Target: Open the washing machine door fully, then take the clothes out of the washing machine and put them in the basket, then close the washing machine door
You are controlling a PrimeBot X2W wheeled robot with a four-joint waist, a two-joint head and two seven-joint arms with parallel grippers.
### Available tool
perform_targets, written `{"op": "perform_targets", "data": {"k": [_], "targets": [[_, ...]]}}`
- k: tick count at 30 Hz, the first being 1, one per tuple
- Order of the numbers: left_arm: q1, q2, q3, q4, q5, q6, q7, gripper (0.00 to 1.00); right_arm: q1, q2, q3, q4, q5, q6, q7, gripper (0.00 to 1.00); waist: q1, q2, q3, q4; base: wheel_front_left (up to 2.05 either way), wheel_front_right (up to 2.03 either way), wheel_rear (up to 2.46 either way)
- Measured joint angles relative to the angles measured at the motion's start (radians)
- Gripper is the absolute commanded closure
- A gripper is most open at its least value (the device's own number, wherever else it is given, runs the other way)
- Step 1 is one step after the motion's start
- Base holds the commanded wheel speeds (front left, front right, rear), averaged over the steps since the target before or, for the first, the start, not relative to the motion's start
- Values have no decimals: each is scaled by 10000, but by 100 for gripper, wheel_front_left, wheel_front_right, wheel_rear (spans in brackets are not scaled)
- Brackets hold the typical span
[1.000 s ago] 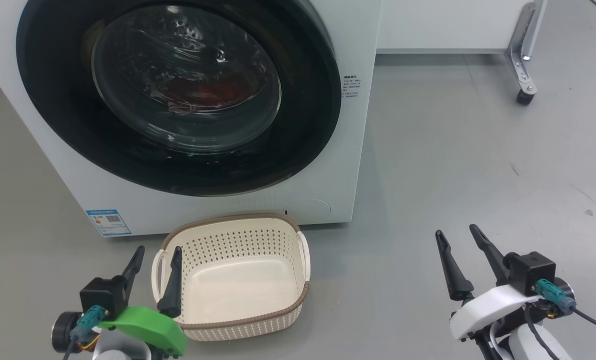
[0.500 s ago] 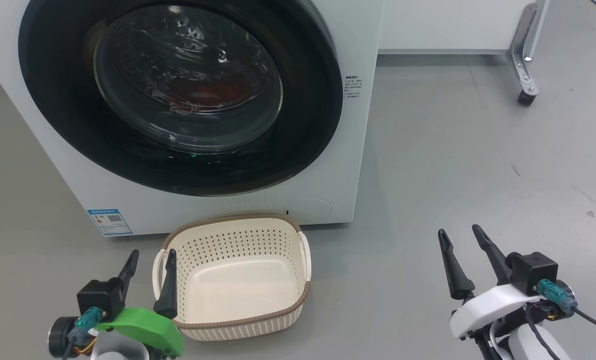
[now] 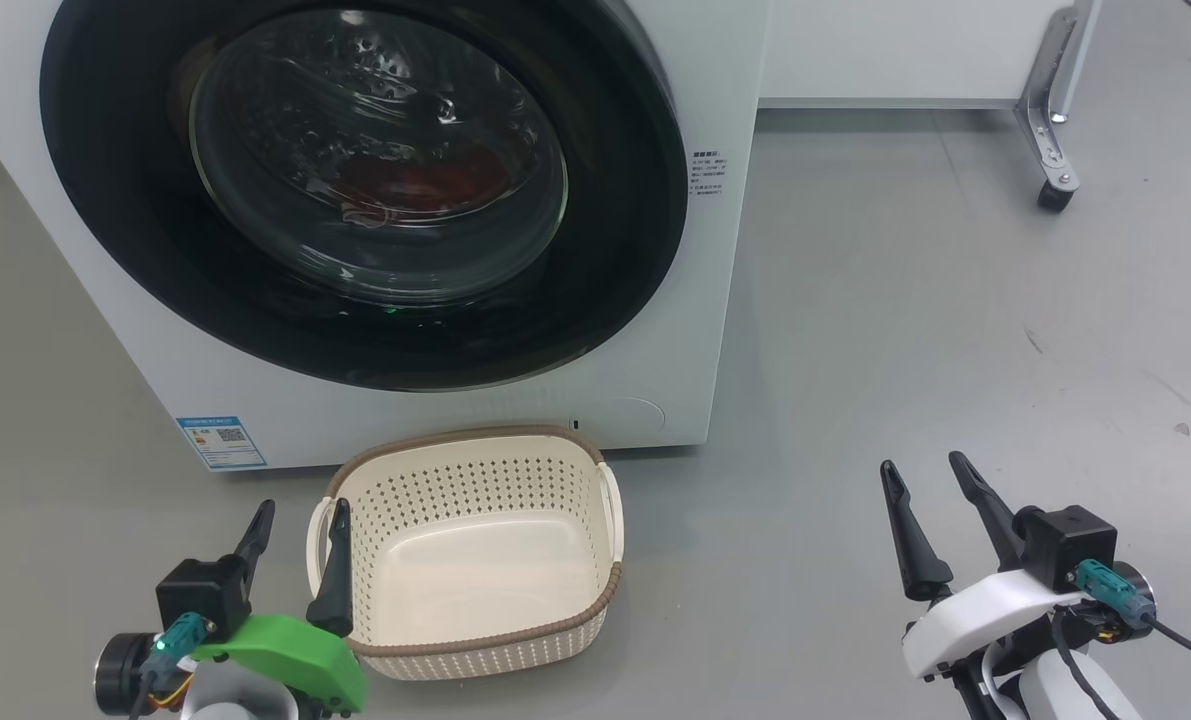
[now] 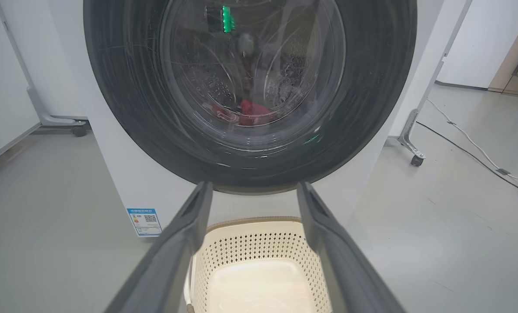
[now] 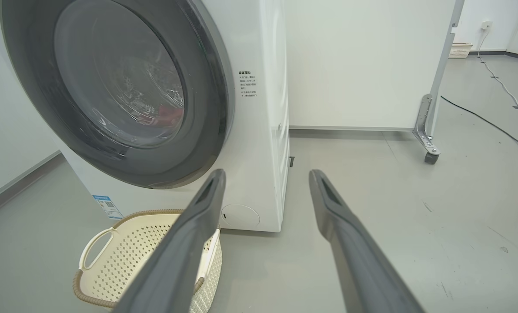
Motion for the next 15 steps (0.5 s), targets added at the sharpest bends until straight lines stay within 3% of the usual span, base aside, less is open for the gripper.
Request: {"op": "perform_targets", "data": {"k": [8, 9, 10, 11, 15], "targets": [[-5, -4, 8, 12, 10, 42, 0, 0, 0, 15, -67, 54, -88, 2, 0, 0, 0, 0, 18, 22, 0, 0, 0], [-5, -6, 8, 12, 10, 42, 0, 0, 0, 19, -77, 56, -88, 4, 0, 24, 0, 0, 20, 23, 0, 0, 0], [-5, -8, 8, 12, 10, 42, 0, 0, 0, 23, -86, 59, -88, 4, 0, 67, 0, 0, 23, 23, 0, 0, 0], [-6, -10, 10, 12, 12, 42, 0, 0, 0, 27, -94, 69, -90, 4, 0, 100, 0, 0, 26, 23, 0, 0, 0], [-7, -21, 12, 12, 12, 42, 0, 0, 1, 35, -96, 159, -90, 17, 0, 100, 0, 0, 35, 25, 0, 0, 0]]}}
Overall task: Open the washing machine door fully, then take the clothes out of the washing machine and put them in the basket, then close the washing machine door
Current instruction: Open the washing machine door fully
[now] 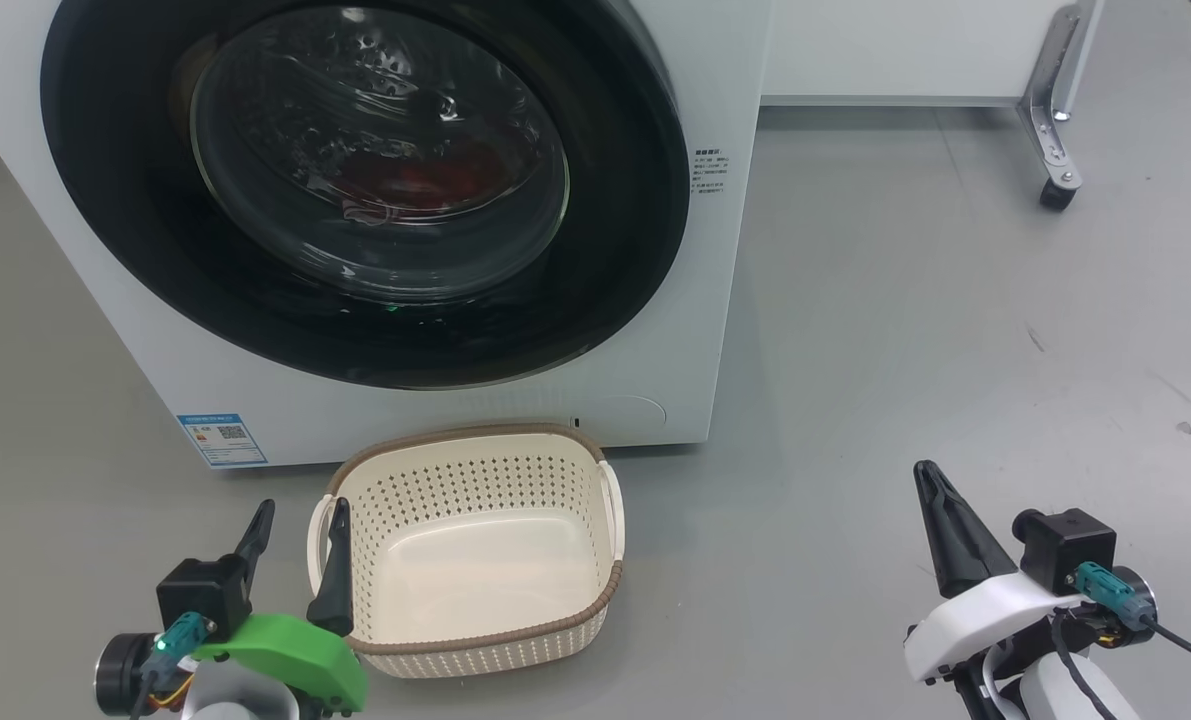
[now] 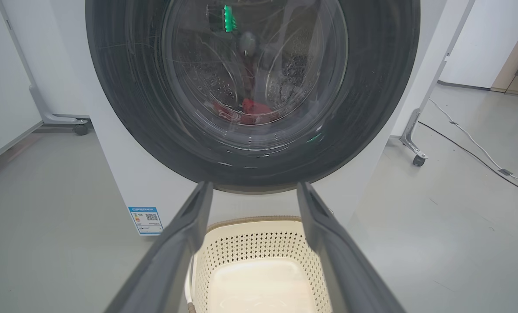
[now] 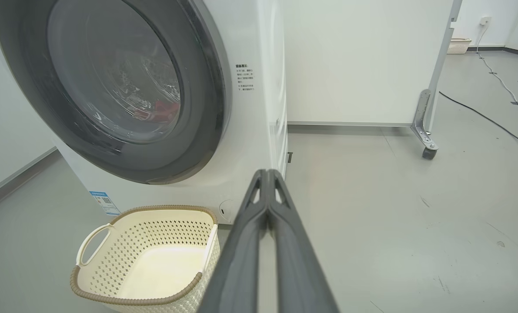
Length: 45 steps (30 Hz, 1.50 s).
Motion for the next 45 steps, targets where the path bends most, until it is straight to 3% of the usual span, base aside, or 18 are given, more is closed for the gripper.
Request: {"op": "perform_targets", "data": {"k": [8, 14, 20, 28, 35, 40, 45], "targets": [[-4, -82, 21, -2, 4, 0, 0, 0, 0, 61, -94, 31, 58, 81, 0, 100, 0, 0, 29, 15, 0, 0, 0], [-37, -138, 40, -44, 71, 0, 0, 0, -1, 341, -499, 42, 1064, 173, 0, 100, 0, 0, 89, 34, 0, 0, 0], [-264, -165, 38, -219, 92, -2, 0, 0, -65, 500, -1078, 174, 3185, 268, 2, 100, 0, 0, 312, 95, 0, 0, 0], [-565, -222, -19, -428, 222, -73, -2, 0, -959, 520, -1684, 96, 8128, 351, 938, 100, 0, 0, 738, 244, 0, 0, 0], [-927, -244, -40, -677, 278, -104, -2, 0, -1886, 508, -1833, -182, 10983, 351, 1722, 100, 0, 0, 1134, 452, 0, 0, 0], [-1146, -261, -40, -895, 368, -107, -2, 0, -2825, 499, -2119, -326, 12305, 351, 2276, 100, 0, 0, 1519, 624, 0, 0, 0], [-1404, -299, -104, -1018, 385, -198, -2, 0, -3712, 449, -2418, -330, 12707, 351, 2849, 100, 0, 0, 1934, 801, 0, 0, 0]]}}
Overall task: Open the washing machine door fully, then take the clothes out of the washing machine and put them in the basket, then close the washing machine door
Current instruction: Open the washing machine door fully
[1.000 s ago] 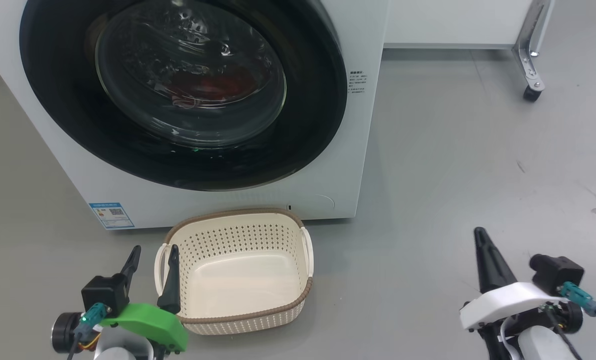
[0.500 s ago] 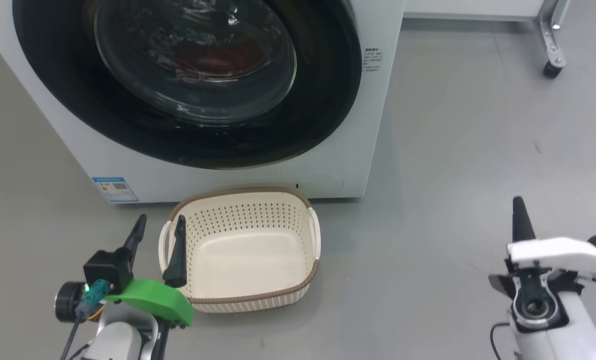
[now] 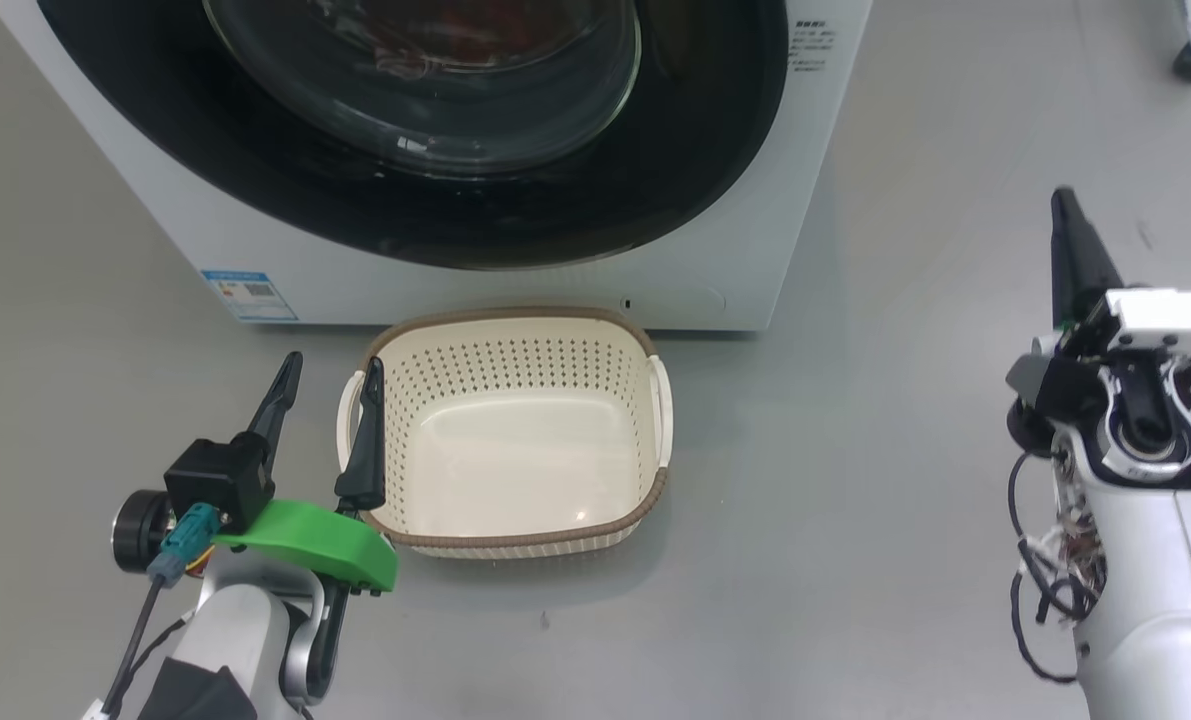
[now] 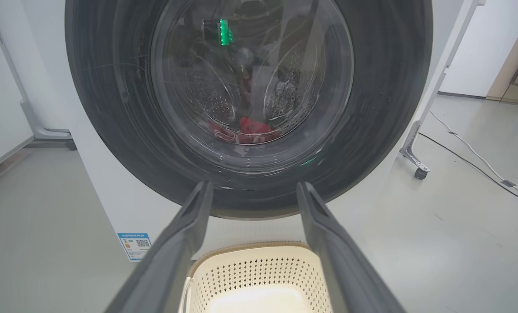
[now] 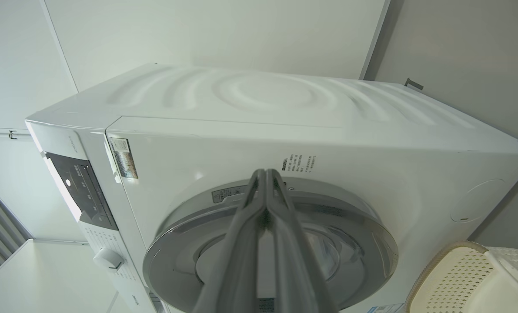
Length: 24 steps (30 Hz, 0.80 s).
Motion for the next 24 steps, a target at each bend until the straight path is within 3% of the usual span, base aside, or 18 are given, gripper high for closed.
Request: {"op": "perform_targets", "data": {"k": [9, 24], "targets": [[-476, -69, -36, -290, 71, -86, -2, 0, -1762, -92, -44, 222, 535, -337, 1051, 100, 0, 0, 776, 319, 0, 0, 0], [-1212, -249, -242, -608, 134, -272, -2, 0, -4279, -1108, 462, 892, 648, -1177, 2479, 100, 1, 0, 2067, 796, 0, 0, 0]]}}
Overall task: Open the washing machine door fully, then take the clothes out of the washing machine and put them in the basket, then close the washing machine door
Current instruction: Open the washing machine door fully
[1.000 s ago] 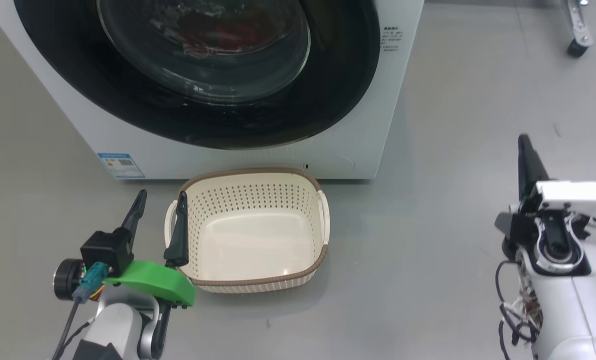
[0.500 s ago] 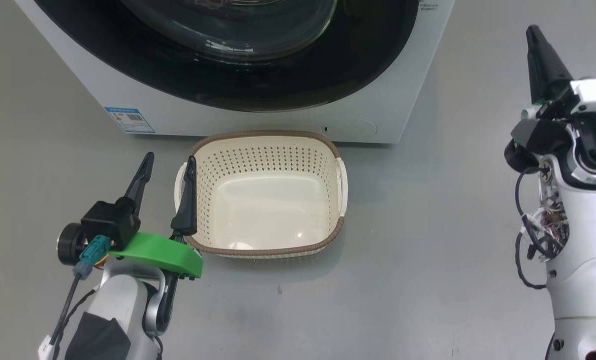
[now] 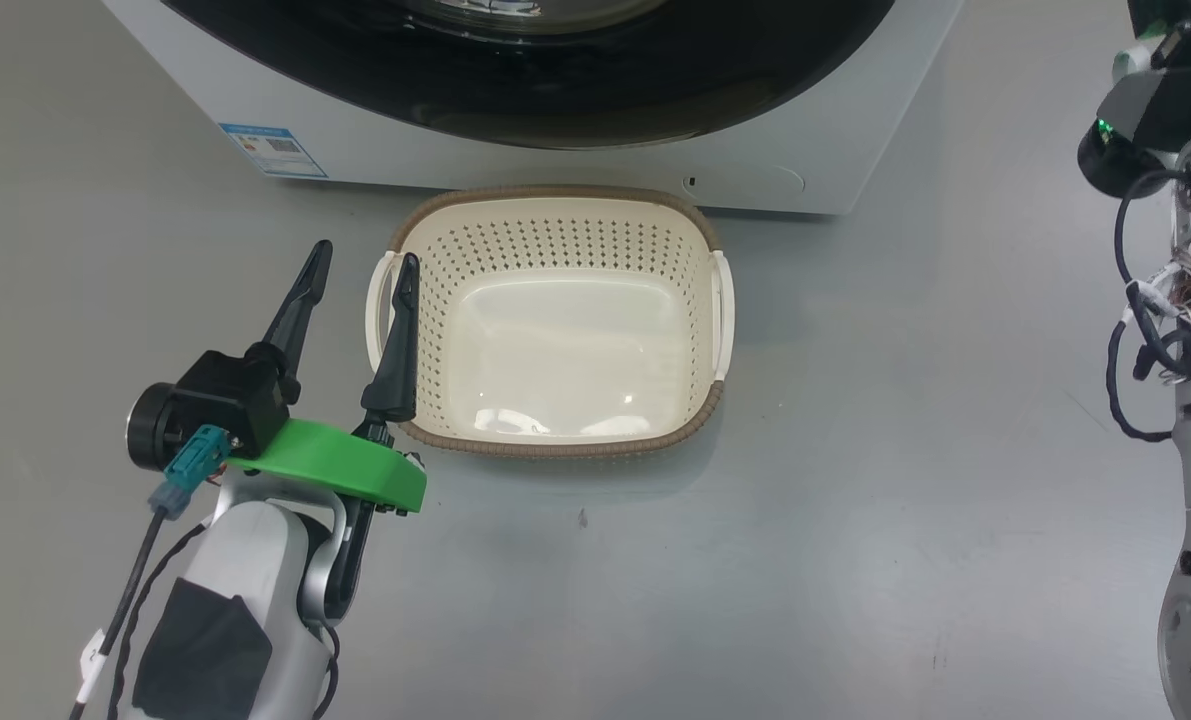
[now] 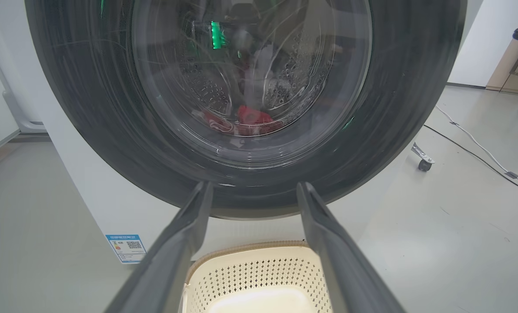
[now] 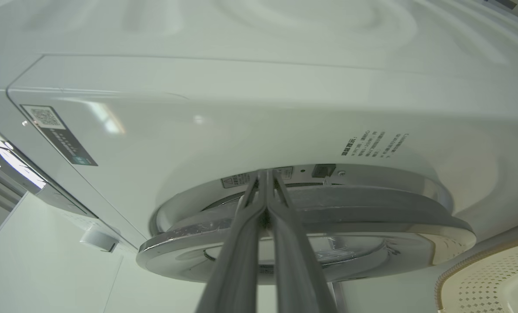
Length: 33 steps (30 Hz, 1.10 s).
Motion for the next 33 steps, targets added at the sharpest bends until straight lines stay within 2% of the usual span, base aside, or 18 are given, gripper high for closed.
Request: {"op": "perform_targets", "data": {"k": [10, 15, 27, 33], "targets": [[-499, -84, -293, -77, 10, -188, 0, 0, -1432, -447, 602, 591, -412, -491, 798, 100, 1, 0, 809, 380, 0, 0, 0], [-642, -132, -359, -82, 10, -249, 0, 0, -1771, -646, 825, 930, -502, -596, 1156, 100, 0, 0, 1063, 605, 0, 0, 0], [-802, -201, -424, -69, 10, -265, 0, 0, -2435, -796, 1093, 1561, -502, -579, 1827, 100, 1, 0, 1461, 973, 0, 0, 0], [-840, -217, -466, -48, 10, -265, 0, 0, -2620, -878, 1141, 1804, -500, -460, 2117, 100, 0, 0, 1494, 1047, 0, 0, 0]]}}
